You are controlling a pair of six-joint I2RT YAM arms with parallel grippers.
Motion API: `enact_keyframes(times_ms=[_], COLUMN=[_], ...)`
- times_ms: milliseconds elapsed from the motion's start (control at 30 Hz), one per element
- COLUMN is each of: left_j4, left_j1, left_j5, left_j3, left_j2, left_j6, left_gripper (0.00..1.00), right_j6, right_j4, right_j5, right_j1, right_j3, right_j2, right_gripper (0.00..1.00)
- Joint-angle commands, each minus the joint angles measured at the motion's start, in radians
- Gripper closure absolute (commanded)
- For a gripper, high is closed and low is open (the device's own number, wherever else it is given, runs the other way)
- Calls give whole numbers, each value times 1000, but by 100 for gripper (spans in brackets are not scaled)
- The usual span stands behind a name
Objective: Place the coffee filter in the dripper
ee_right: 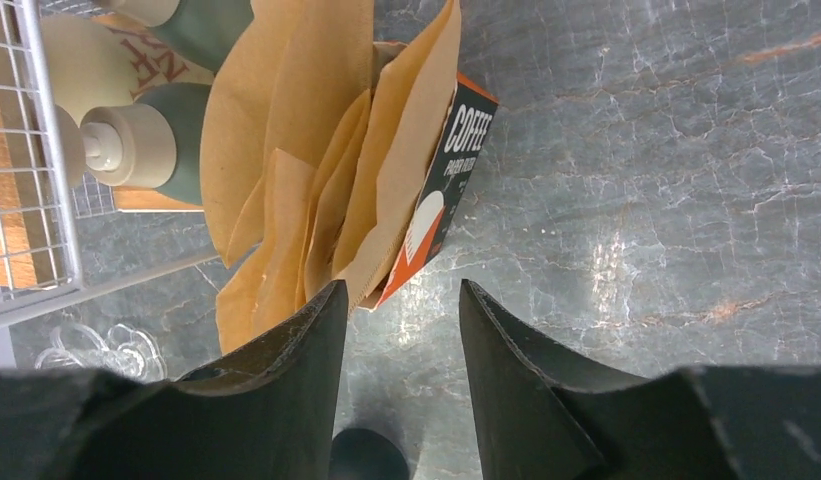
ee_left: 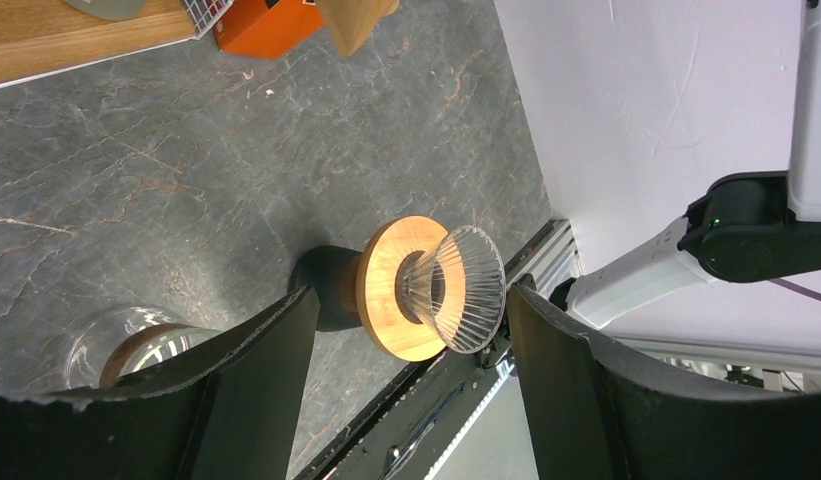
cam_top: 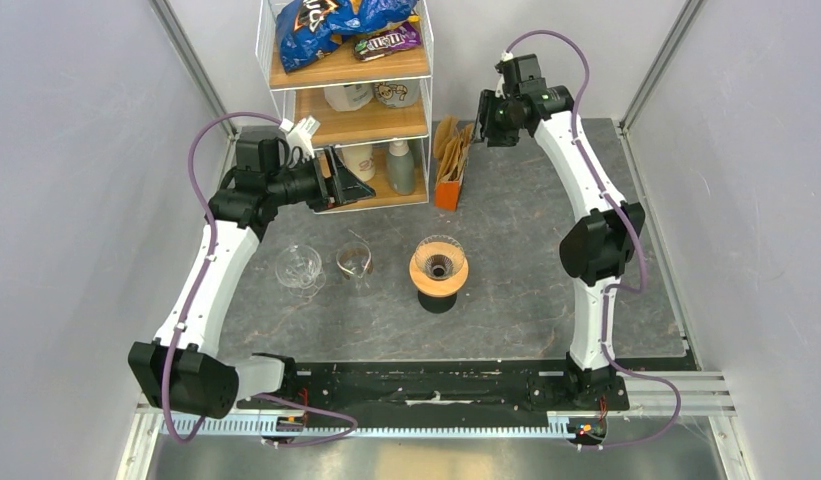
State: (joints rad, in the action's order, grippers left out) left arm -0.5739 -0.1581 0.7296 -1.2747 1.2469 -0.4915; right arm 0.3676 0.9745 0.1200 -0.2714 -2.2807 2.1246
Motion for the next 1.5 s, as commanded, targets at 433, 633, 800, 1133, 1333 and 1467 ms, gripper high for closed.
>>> enact_keyframes(times_ms=[433, 633, 800, 1133, 1333, 1467], left_j4=[27, 26, 28, 43, 45, 43], left_j1=[12, 15, 15, 15, 17, 17], left_j5=[-7, 1, 2, 8, 10, 10], left_j3=[20, 20, 28, 41, 37, 37], left_j2=[-43, -39, -37, -43, -41, -41], left_j6=[4, 10, 7, -8, -9, -8], left_gripper=[22, 22, 22, 22, 22, 22], right_j6=[-32, -40, -43, -17, -17, -28], right_j4=[-62, -60, -66, -135, -128, -123], right_j5=[-105, -100, -77, -18, -35, -55], right_j1=[-28, -27, -28, -29, -29, -29], right_j3=[-95, -86, -88, -70, -55, -32], right_j2=[71, 80, 72, 30, 48, 56], right_gripper=[54, 56, 57, 56, 57, 60])
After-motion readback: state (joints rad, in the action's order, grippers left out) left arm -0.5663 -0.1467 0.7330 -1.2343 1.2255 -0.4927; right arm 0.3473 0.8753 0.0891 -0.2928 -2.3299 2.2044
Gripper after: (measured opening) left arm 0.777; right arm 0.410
